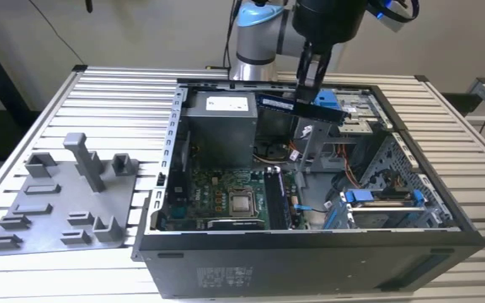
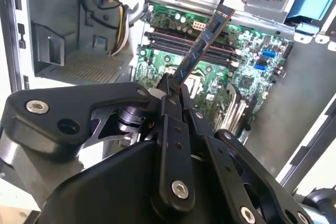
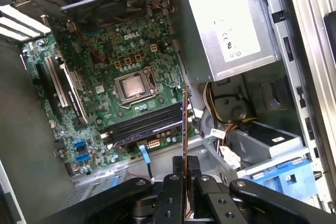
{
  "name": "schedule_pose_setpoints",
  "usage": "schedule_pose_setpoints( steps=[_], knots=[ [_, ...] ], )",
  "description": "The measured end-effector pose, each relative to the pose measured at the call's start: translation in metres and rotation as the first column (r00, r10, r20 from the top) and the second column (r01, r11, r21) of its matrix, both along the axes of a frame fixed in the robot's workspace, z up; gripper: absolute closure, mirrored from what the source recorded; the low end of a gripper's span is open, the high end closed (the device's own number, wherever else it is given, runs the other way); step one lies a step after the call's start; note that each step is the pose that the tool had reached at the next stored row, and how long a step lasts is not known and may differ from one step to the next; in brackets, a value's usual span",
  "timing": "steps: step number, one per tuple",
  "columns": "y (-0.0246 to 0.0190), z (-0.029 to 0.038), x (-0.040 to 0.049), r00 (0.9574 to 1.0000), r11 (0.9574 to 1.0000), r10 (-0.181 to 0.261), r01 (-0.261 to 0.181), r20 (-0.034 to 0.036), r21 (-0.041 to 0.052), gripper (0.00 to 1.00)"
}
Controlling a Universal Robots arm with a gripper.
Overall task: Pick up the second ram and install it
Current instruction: 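Insert the second ram into the second slot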
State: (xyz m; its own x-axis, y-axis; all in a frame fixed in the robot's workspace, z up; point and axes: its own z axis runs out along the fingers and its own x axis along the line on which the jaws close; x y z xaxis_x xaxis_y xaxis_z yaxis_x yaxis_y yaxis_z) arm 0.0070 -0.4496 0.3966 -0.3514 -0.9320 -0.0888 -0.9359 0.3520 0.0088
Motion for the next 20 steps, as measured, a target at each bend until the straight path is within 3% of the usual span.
schedule_pose_setpoints(
  steps=[5,10,20],
  knots=[
    [-0.0001,-0.0002,0.0,0.9986,0.9986,-0.052,0.052,0.0,0.0002,0.86],
    [0.0,-0.0003,0.0,0.9946,0.9946,-0.103,0.103,0.0,0.0001,0.86],
    [0.0,-0.0004,0.0,0.98,0.98,-0.199,0.199,0.0,0.0,0.86]
  ],
)
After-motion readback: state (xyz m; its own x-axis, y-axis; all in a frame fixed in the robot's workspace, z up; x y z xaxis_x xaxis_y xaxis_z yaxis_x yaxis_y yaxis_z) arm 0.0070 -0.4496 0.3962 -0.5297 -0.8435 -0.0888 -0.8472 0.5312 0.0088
